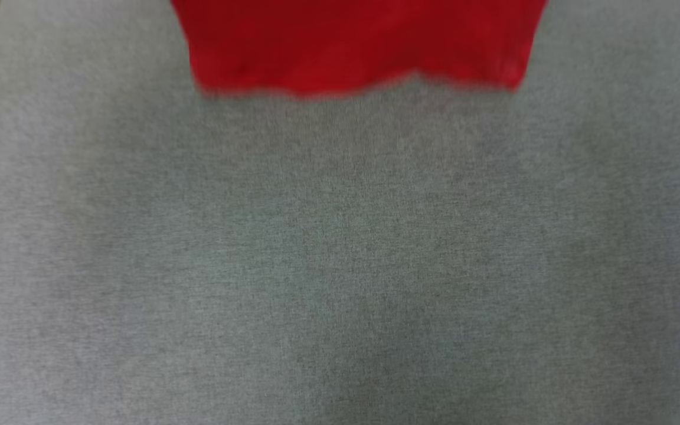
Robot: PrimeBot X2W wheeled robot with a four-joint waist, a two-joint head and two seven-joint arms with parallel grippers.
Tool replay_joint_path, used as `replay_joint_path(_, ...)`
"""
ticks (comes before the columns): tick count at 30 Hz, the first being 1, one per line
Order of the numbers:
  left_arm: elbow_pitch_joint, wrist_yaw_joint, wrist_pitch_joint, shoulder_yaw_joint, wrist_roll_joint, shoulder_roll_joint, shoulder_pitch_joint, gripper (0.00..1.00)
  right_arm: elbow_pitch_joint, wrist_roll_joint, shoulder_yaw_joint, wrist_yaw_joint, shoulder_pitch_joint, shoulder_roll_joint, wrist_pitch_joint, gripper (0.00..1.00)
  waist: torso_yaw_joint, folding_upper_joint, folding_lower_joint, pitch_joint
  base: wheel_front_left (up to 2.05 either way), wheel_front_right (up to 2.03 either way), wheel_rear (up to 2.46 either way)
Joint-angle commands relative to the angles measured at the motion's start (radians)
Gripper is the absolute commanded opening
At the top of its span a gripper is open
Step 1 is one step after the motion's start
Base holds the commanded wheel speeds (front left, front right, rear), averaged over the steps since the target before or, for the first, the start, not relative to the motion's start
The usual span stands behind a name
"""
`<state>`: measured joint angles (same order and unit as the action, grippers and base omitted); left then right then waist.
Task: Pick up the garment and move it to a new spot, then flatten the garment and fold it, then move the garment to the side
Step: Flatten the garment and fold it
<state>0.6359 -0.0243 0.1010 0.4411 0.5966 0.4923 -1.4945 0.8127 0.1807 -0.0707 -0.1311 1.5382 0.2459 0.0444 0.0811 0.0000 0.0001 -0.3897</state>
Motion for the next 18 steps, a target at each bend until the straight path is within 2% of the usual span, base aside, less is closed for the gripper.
replay_joint_path(1,0.014,0.007,0.002,-0.002,-0.005,0.002,-0.030,0.00,-0.004,-0.007,-0.003,0.001,0.032,0.002,-0.013,0.00,0.005,0.0000,-0.0001,-0.064,0.00,0.00,0.00)
replay_joint_path(5,0.050,0.024,0.017,-0.005,-0.021,0.012,-0.141,0.00,-0.003,-0.012,-0.019,0.001,0.130,0.006,-0.041,0.00,0.007,0.0000,-0.0001,-0.123,0.00,0.00,0.00)
replay_joint_path(10,0.101,0.052,0.042,0.005,-0.024,-0.002,-0.190,0.00,0.029,-0.003,-0.046,0.001,0.183,0.000,-0.062,0.00,-0.002,0.0000,-0.0001,-0.184,0.00,0.00,0.00)
replay_joint_path(18,0.227,0.103,0.105,0.011,0.019,-0.051,-0.131,0.00,0.136,0.050,-0.123,0.001,0.154,-0.044,-0.064,0.00,-0.010,0.0000,-0.0001,-0.231,0.00,0.00,0.00)
